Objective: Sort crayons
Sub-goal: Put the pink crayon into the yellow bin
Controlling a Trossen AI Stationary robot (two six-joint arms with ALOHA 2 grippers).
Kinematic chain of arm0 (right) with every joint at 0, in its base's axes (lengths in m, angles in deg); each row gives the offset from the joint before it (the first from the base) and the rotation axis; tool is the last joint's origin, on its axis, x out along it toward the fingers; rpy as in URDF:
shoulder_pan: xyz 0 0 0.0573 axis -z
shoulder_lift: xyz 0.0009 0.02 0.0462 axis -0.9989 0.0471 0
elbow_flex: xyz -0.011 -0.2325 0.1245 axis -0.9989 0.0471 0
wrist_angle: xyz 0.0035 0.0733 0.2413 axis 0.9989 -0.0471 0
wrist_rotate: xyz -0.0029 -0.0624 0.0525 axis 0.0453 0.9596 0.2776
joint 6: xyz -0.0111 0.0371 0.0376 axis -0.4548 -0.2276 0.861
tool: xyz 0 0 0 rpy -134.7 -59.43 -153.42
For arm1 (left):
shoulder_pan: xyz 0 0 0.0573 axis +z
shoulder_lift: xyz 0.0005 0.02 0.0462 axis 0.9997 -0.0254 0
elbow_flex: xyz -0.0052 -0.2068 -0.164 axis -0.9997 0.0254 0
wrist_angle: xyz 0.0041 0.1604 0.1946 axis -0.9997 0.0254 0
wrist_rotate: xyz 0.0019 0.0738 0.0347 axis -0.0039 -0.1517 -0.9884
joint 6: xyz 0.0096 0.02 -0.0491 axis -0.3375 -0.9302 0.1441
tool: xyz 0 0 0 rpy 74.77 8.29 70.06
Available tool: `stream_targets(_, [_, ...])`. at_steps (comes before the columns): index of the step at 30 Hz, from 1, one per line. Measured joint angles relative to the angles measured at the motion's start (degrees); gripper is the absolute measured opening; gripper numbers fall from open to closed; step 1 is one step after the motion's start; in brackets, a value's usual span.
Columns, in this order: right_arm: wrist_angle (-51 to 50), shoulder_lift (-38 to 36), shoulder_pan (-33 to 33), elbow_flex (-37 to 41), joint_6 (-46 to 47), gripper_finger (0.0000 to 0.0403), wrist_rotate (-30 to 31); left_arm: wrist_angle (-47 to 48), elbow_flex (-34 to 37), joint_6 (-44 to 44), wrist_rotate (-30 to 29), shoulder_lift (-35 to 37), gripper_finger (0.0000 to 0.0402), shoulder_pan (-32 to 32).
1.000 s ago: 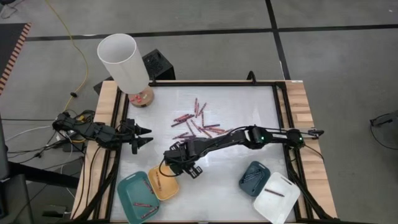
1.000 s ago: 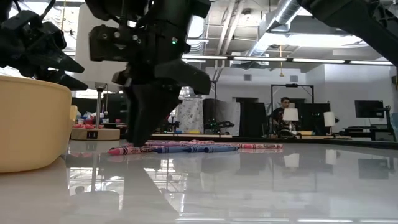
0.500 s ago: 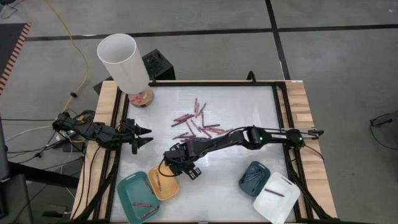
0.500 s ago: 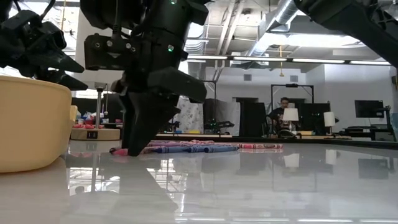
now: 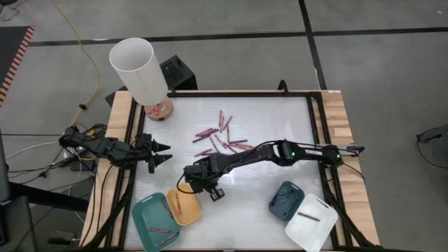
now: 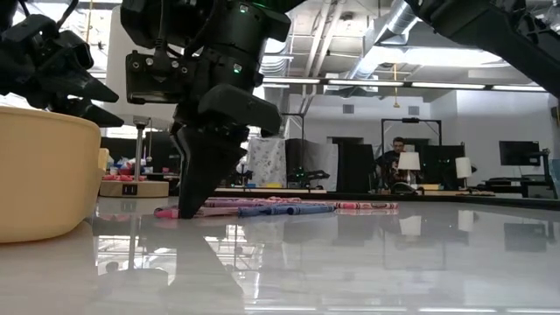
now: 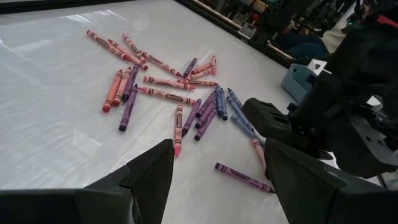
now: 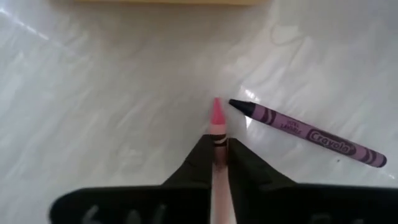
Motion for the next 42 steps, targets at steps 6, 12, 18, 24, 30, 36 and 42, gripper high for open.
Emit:
stream_targets(6, [0.4, 0.0, 0.0, 0.0, 3.2, 0.0007, 0.2, 0.0, 0.0, 0.0, 0.0, 0.0, 0.0240, 0.0])
stream_targets(12, [1.6, -0.2, -0.3, 0.1, 3.5, 0.0006, 0.9, 0.0, 0.0, 0.0, 0.0, 0.0, 0.0240, 0.0])
stream_targets(18, [1.9, -0.5, -0.2, -0.9, 3.6, 0.0005, 3.9, 0.0, 0.0, 0.0, 0.0, 0.0, 0.0240, 0.0])
stream_targets(24, [1.6, -2.0, -1.1, -1.1, 4.9, 0.0005, 8.5, 0.0, 0.0, 0.0, 0.0, 0.0, 0.0240, 0.0])
stream_targets(30, [7.0, -3.5, -1.9, -1.1, 5.6, 0.0005, 8.5, 0.0, 0.0, 0.0, 0.0, 0.0, 0.0240, 0.0])
stream_targets(36, [15.0, -4.9, -3.6, -1.2, 5.6, 0.0005, 8.1, 0.0, 0.0, 0.0, 0.0, 0.0, 0.0240, 0.0])
stream_targets(42, [25.5, -5.1, -5.4, -1.2, 5.5, 0.0005, 8.1, 0.0, 0.0, 0.0, 0.0, 0.0, 0.0240, 0.0])
